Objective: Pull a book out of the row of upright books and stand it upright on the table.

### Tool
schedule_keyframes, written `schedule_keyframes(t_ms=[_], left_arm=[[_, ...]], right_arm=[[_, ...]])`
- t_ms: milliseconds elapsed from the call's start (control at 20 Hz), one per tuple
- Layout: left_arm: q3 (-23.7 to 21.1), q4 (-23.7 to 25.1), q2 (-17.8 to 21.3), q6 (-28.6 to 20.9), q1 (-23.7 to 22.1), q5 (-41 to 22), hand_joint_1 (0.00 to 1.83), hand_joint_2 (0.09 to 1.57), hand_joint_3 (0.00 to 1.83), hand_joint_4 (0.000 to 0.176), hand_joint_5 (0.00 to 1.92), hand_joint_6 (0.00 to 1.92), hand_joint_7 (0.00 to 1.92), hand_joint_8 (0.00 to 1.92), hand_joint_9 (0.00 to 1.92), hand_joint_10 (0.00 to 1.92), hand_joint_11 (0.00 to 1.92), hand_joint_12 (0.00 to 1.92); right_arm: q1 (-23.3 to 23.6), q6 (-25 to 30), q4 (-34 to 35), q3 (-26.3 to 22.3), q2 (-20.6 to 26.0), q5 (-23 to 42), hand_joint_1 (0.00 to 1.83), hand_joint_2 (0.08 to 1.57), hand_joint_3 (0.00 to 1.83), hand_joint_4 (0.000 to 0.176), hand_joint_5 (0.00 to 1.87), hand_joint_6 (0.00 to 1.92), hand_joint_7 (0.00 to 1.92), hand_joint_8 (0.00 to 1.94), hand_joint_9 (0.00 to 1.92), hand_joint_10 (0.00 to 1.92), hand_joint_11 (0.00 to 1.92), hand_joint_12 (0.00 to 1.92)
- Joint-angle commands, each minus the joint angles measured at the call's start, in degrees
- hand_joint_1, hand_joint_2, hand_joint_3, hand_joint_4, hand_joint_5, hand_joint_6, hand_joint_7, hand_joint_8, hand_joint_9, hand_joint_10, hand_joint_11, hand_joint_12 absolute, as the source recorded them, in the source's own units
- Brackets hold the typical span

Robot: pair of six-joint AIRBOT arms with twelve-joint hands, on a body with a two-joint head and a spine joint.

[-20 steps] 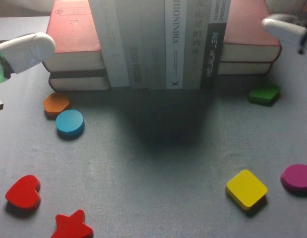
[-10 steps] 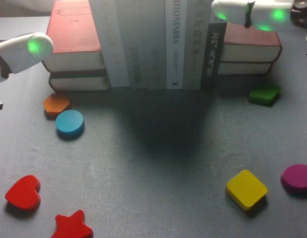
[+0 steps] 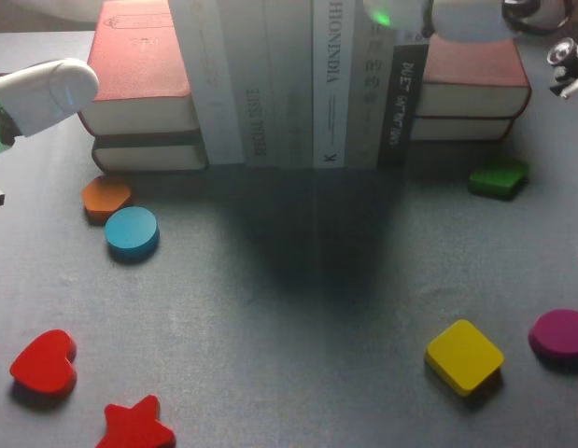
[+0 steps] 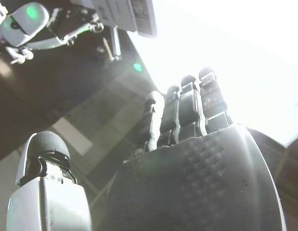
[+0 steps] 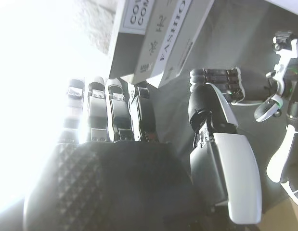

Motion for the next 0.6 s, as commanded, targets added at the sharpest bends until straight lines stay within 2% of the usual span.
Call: schedule_keyframes(t_ms=[0, 150, 200, 250, 300, 350, 450, 500, 550], left_arm=[[0.2, -1.7, -0.2, -0.5, -0.3, -6.7, 0.22, 1.04, 0.0, 0.108, 0.0, 0.0, 0.0, 0.0, 0.0, 0.0, 0.0, 0.0], [0.1, -2.0, -0.2, -0.5, -0.1, -7.0, 0.21, 1.04, 0.0, 0.115, 0.0, 0.0, 0.0, 0.0, 0.0, 0.0, 0.0, 0.0], [0.1, -2.1, -0.2, -0.6, 0.0, -7.1, 0.21, 1.04, 0.0, 0.116, 0.0, 0.0, 0.0, 0.0, 0.0, 0.0, 0.0, 0.0], [0.1, -2.2, -0.3, -0.6, 0.1, -7.1, 0.21, 1.04, 0.0, 0.121, 0.0, 0.0, 0.0, 0.0, 0.0, 0.0, 0.0, 0.0], [0.1, -2.3, -0.3, -0.7, 0.2, -7.2, 0.21, 1.05, 0.0, 0.119, 0.0, 0.0, 0.0, 0.0, 0.0, 0.0, 0.0, 0.0], [0.1, -2.5, -0.4, -0.7, 0.4, -7.3, 0.21, 1.05, 0.0, 0.126, 0.0, 0.0, 0.0, 0.0, 0.0, 0.0, 0.0, 0.0], [0.1, -2.6, -0.4, -0.8, 0.5, -7.4, 0.26, 1.06, 0.01, 0.115, 0.0, 0.0, 0.0, 0.0, 0.0, 0.0, 0.0, 0.0], [0.1, -2.7, -0.4, -0.9, 0.5, -7.5, 0.26, 1.06, 0.01, 0.115, 0.0, 0.0, 0.0, 0.0, 0.0, 0.0, 0.0, 0.0], [0.1, -2.8, -0.4, -0.9, 0.6, -7.6, 0.26, 1.06, 0.01, 0.122, 0.0, 0.0, 0.0, 0.0, 0.0, 0.0, 0.0, 0.0]], right_arm=[[0.7, 0.0, 0.3, -0.9, -0.2, 6.3, 0.31, 1.35, 0.0, 0.0, 0.69, 0.58, 0.12, 0.0, 0.0, 0.0, 0.0, 0.0], [-0.4, 0.0, 0.0, -3.9, 2.0, 10.3, 0.3, 1.38, 0.0, 0.0, 0.63, 0.81, 0.16, 0.0, 0.0, 0.0, 0.0, 0.0], [-1.3, 0.0, -0.1, -5.0, 3.1, 11.8, 0.29, 1.39, 0.0, 0.0, 0.65, 0.81, 0.18, 0.0, 0.0, 0.0, 0.0, 0.0], [-2.9, 0.0, -0.2, -6.5, 4.5, 14.2, 0.62, 1.37, 0.03, 0.133, 0.54, 1.49, 0.2, 0.01, 0.0, 0.0, 0.0, 0.0], [-4.0, 0.0, -0.2, -7.3, 5.3, 15.4, 0.67, 1.39, 0.01, 0.167, 0.5, 1.66, 0.18, 0.0, 0.0, 0.0, 0.0, 0.0], [-6.0, 0.2, -0.2, -8.5, 6.3, 17.8, 0.68, 1.39, 0.01, 0.174, 0.49, 1.69, 0.18, 0.0, 0.0, 0.0, 0.0, 0.0], [-8.2, 1.1, -0.5, -9.8, 7.2, 20.5, 0.69, 1.39, 0.0, 0.176, 0.5, 1.69, 0.14, 0.0, 0.0, 0.0, 0.0, 0.0], [-9.4, 1.8, -0.8, -10.3, 7.6, 21.9, 0.69, 1.39, 0.0, 0.176, 0.5, 1.69, 0.14, 0.0, 0.0, 0.0, 0.0, 0.0], [-10.6, 2.6, -0.9, -10.7, 7.9, 23.3, 0.41, 1.4, 0.0, 0.0, 0.53, 1.15, 0.14, 0.0, 0.0, 0.0, 0.0, 0.0]])
